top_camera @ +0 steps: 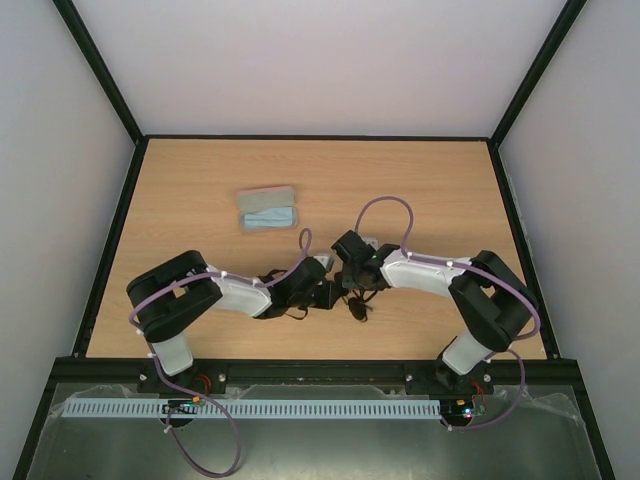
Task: Organize the sunglasses
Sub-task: Fold the sunglasses at the center of the board.
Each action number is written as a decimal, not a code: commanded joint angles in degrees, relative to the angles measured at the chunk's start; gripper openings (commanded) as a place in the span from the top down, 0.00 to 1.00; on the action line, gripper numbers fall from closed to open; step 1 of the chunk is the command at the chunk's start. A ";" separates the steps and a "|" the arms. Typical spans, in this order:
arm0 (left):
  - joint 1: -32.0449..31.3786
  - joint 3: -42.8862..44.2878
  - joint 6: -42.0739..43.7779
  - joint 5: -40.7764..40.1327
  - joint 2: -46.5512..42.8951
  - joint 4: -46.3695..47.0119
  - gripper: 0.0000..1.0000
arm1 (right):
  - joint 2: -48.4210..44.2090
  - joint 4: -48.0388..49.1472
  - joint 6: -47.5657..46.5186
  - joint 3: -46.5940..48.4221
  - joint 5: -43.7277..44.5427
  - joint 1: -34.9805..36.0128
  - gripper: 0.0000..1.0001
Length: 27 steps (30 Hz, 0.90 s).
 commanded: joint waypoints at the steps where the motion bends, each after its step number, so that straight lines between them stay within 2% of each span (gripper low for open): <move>1: 0.71 0.62 0.62 0.85 0.33 1.96 0.83 | -3.41 -0.14 -0.84 -1.62 -0.94 -1.86 0.76; 7: 1.24 0.52 0.62 1.02 0.34 2.22 0.83 | -12.34 -3.01 -1.58 -2.81 0.21 -3.18 0.59; 11: 1.59 1.62 0.95 1.25 1.72 2.20 0.83 | -17.01 -3.87 -1.76 -3.96 1.49 -3.56 0.57; 12: 1.77 1.95 1.11 1.39 2.13 2.13 0.83 | -17.31 -3.66 -2.03 -4.62 1.66 -4.28 0.60; 15: 2.16 2.90 1.61 1.47 2.85 1.40 0.83 | -14.91 -2.16 -4.34 -5.47 -0.53 -8.25 0.78; 18: 2.68 3.03 1.82 1.02 2.98 1.16 0.83 | -10.64 1.04 -6.43 -6.12 -3.50 -10.90 0.88; 22: 4.07 3.99 2.49 0.64 4.21 0.87 0.83 | -4.92 4.98 -8.30 -6.59 -8.04 -11.77 0.93; 27: 5.12 6.11 3.15 0.82 7.00 0.77 0.84 | -0.71 12.43 -8.14 -9.41 -19.57 -11.61 0.98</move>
